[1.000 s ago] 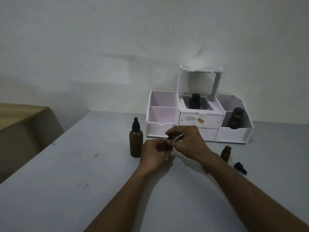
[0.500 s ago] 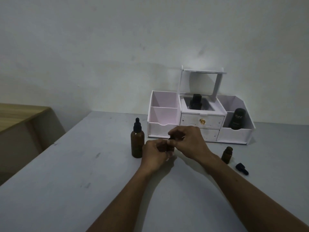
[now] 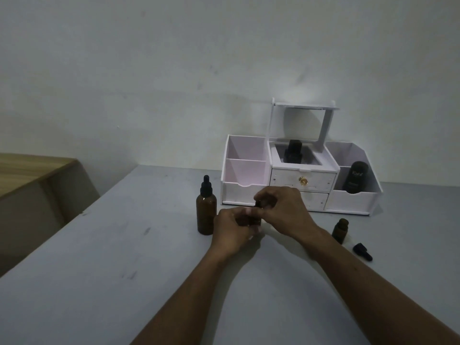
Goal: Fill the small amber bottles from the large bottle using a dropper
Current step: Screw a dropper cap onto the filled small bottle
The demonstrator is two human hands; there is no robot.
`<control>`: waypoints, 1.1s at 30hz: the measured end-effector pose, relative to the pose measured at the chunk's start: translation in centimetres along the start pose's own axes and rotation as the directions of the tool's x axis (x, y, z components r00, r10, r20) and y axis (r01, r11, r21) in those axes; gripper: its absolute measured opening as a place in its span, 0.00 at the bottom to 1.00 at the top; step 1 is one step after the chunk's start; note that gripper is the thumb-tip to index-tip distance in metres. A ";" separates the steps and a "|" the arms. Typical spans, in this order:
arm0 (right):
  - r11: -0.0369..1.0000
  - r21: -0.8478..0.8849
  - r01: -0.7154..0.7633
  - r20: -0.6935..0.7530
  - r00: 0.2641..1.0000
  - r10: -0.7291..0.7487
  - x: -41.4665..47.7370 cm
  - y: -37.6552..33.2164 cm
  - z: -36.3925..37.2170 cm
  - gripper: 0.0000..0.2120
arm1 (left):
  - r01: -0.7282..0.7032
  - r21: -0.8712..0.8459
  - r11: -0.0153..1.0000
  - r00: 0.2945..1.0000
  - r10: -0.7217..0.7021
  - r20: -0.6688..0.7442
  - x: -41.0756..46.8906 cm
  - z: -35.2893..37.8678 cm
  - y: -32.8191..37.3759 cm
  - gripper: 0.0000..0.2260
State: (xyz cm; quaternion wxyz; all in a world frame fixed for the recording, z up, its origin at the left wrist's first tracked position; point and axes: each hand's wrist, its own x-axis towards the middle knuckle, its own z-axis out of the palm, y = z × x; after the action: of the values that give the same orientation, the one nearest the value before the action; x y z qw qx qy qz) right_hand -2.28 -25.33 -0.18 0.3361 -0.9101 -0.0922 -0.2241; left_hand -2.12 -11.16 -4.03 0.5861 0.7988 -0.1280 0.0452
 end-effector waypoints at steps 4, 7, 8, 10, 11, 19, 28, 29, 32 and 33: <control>0.999 0.047 0.027 0.030 0.999 -0.029 0.0 -0.2 -0.2 0.19 | -0.011 0.008 1.000 1.000 0.011 0.009 0.0 0.0 -0.1 0.13; 1.000 0.010 0.008 0.032 0.999 -0.008 0.1 -0.2 -0.1 0.13 | -0.005 0.011 1.000 1.000 0.005 0.002 0.1 0.1 -0.3 0.13; 1.000 -0.001 -0.005 0.026 1.000 0.005 0.1 -0.1 0.0 0.13 | -0.006 0.015 1.000 1.000 0.006 0.000 0.2 0.1 -0.3 0.13; 0.999 0.010 -0.039 0.011 0.999 0.039 0.1 -0.1 0.1 0.16 | -0.008 0.014 1.000 1.000 0.008 -0.003 0.2 0.1 -0.4 0.13; 0.999 0.027 -0.046 0.004 0.999 0.046 0.1 -0.2 0.1 0.18 | -0.009 0.010 1.000 1.000 0.009 -0.003 0.3 0.1 -0.5 0.13; 0.999 -0.005 -0.034 0.028 0.999 0.034 0.1 -0.3 -0.2 0.14 | -0.001 0.018 1.000 1.000 0.001 -0.010 0.4 0.1 -0.5 0.13; 0.999 -0.032 -0.008 0.033 0.999 0.009 0.1 -0.3 -0.2 0.12 | 0.006 -0.002 1.000 1.000 -0.006 -0.003 0.4 0.1 -0.5 0.14; 0.999 -0.037 -0.019 0.016 1.000 0.019 0.2 -0.3 -0.1 0.12 | 0.001 -0.005 1.000 1.000 -0.001 -0.004 0.4 0.1 -0.6 0.14; 0.999 -0.040 -0.023 -0.016 1.000 0.023 0.1 -0.3 0.1 0.18 | -0.011 -0.003 1.000 1.000 0.011 -0.006 0.3 0.2 -0.5 0.13; 0.999 -0.036 -0.008 -0.015 1.000 0.007 0.1 -0.3 0.1 0.19 | -0.012 -0.008 1.000 1.000 0.012 -0.004 0.3 0.2 -0.6 0.13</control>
State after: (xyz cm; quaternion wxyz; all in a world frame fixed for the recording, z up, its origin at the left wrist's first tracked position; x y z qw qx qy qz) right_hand -2.30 -25.04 -0.03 0.3214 -0.9146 -0.0823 -0.2311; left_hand -1.72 -11.22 -4.53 0.5892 0.7956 -0.1320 0.0499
